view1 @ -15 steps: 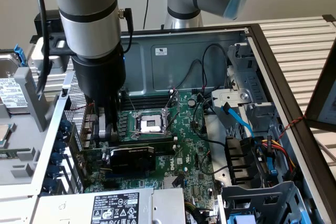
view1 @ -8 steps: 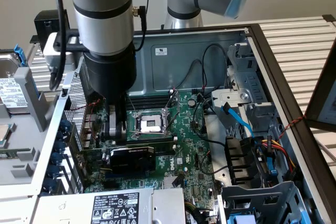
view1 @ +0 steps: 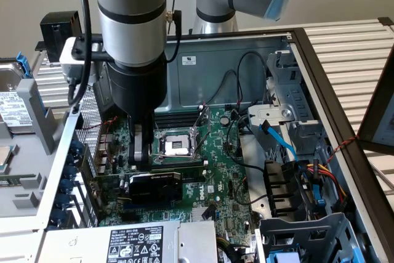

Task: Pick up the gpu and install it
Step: 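Press down on the gpu until it lock into place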

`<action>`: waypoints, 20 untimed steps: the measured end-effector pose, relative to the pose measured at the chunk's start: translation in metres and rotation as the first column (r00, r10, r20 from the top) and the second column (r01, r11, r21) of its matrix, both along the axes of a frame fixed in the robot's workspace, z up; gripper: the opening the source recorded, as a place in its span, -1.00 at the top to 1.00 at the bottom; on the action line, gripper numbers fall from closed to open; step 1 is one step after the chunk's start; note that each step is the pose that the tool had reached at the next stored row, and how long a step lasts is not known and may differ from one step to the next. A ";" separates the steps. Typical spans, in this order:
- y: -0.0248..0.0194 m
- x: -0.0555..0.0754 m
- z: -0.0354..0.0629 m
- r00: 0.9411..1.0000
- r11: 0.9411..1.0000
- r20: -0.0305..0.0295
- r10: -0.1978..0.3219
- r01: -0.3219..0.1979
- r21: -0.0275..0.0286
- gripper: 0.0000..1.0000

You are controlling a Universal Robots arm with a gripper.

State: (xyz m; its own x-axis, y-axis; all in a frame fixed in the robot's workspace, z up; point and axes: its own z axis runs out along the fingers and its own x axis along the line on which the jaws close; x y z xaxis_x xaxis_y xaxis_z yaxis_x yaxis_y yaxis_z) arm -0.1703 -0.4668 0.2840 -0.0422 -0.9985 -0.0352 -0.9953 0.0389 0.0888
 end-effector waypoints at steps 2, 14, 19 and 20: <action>0.0000 0.001 -0.0002 1.000 1.000 0.000 0.000 0.000 -0.001 0.79; 0.0017 0.003 -0.0020 1.000 1.000 0.024 0.000 0.000 -0.006 0.79; 0.0042 0.003 -0.0041 1.000 1.000 0.026 0.001 -0.001 -0.007 0.79; 0.0042 0.003 -0.0045 1.000 1.000 0.026 0.001 -0.001 -0.007 0.79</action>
State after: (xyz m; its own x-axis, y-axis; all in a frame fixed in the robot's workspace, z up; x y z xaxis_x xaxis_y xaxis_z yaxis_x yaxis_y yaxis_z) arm -0.1672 -0.4627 0.2795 -0.0405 -0.9988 -0.0292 -0.9973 0.0386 0.0629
